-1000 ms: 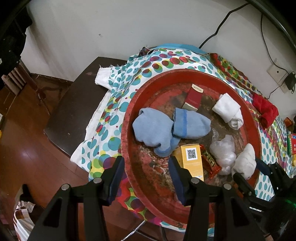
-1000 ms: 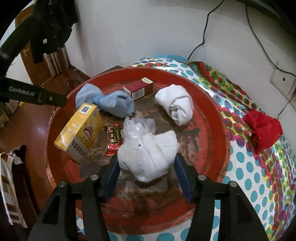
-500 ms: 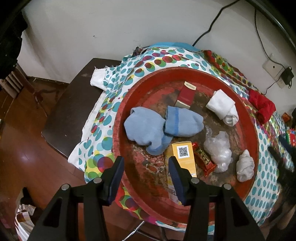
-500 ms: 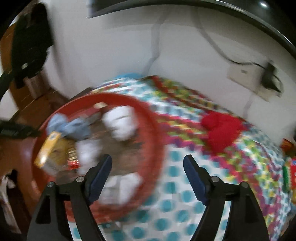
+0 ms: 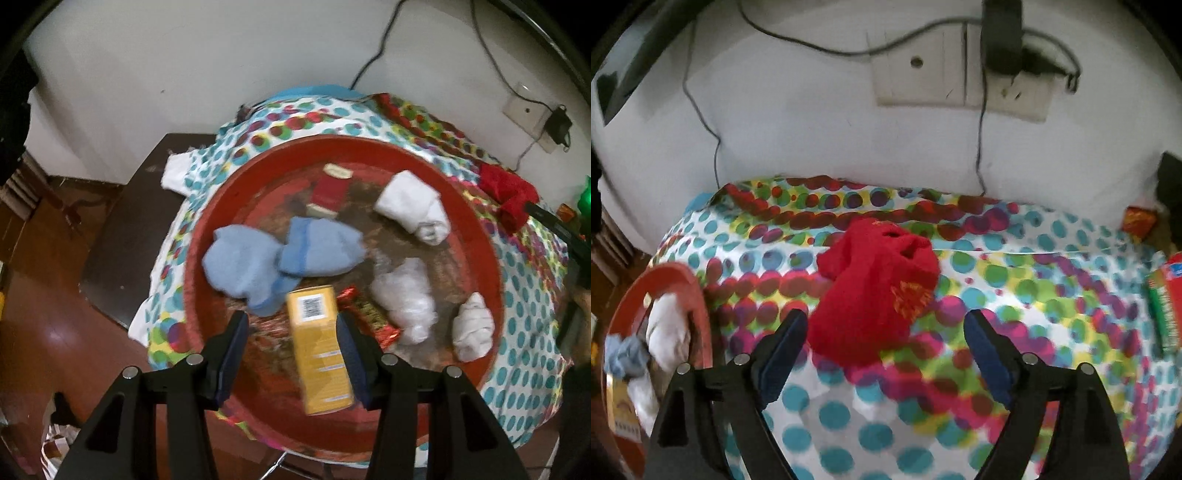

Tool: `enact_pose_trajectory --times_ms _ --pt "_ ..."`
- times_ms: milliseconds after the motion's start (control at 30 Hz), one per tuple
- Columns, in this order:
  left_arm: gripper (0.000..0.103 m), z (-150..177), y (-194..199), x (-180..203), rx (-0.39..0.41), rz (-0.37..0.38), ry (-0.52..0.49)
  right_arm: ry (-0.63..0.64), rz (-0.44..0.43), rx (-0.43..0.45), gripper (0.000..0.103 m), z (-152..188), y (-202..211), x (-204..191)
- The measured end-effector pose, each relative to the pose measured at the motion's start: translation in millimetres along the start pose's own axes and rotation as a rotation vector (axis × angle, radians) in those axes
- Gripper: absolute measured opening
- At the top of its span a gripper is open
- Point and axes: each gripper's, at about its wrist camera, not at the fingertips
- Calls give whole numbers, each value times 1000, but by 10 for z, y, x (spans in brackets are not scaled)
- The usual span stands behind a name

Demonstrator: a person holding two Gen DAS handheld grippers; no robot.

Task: Organize objects
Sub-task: 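Grasp a red sock with the right tool while left tool grasps another red sock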

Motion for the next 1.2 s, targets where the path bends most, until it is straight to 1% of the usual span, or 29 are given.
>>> enact_pose_trajectory --times_ms 67,100,133,167,200,233,300,367,433,533,600,633,700,767,867,933,967,1033,1100,1200 --pt "51 -69 -1 185 3 7 -42 -19 -15 -20 86 -26 -197 -18" --pt "51 -120 -14 313 -2 6 -72 -22 -8 -29 86 -28 -273 -23" --pt "50 -159 -17 408 -1 4 -91 -24 -7 -47 82 -25 -355 -20" --pt "51 -217 -16 539 8 10 -119 -21 -26 -50 75 -8 -395 -24" --pt "51 -277 -19 660 15 26 -143 -12 -41 -47 60 15 -397 -4" --pt "51 -357 -34 836 17 47 -171 3 -46 -38 58 37 -376 16" --pt "51 -454 -78 1098 24 65 -213 30 -54 -18 53 93 -304 81" --pt "50 -576 -172 1429 20 80 -241 73 -33 15 52 158 -160 183" --pt "51 -671 -278 1701 1 142 -237 135 21 58 52 228 27 320" --pt "51 -788 -440 2056 -30 212 -216 205 104 101 52 330 233 534" --pt "51 -872 -536 2313 -22 230 -204 228 157 125 52 435 346 730" --pt "50 -952 -586 2477 -2 257 -192 232 170 126 52 475 368 805" --pt "50 -1039 -654 2689 21 281 -183 228 186 120 53 540 366 939" --pt "51 -1154 -778 2949 -3 320 -161 207 176 112 53 583 344 1052" --pt "50 -1265 -909 3250 -41 347 -130 173 155 115 53 621 306 1188" --pt "50 -1359 -976 3426 -57 346 -115 142 124 112 53 628 290 1267" --pt "50 -1424 -1009 3531 -54 328 -110 130 114 116 53 625 297 1292" --pt "51 -1516 -1030 3690 -19 281 -107 120 81 127 56 628 315 1330" --pt "51 -1580 -1111 3791 -14 244 -92 112 75 114 56 625 289 1344" --pt "51 -1620 -1309 3852 -51 191 -43 97 57 98 56 616 261 1376"
Point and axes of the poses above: each gripper's, at about its wrist camera, not at the fingertips, and y roughly against the way its jaws point, x to its right, z to its underside, and after that the axes turned 3 degrees about y, right-handed
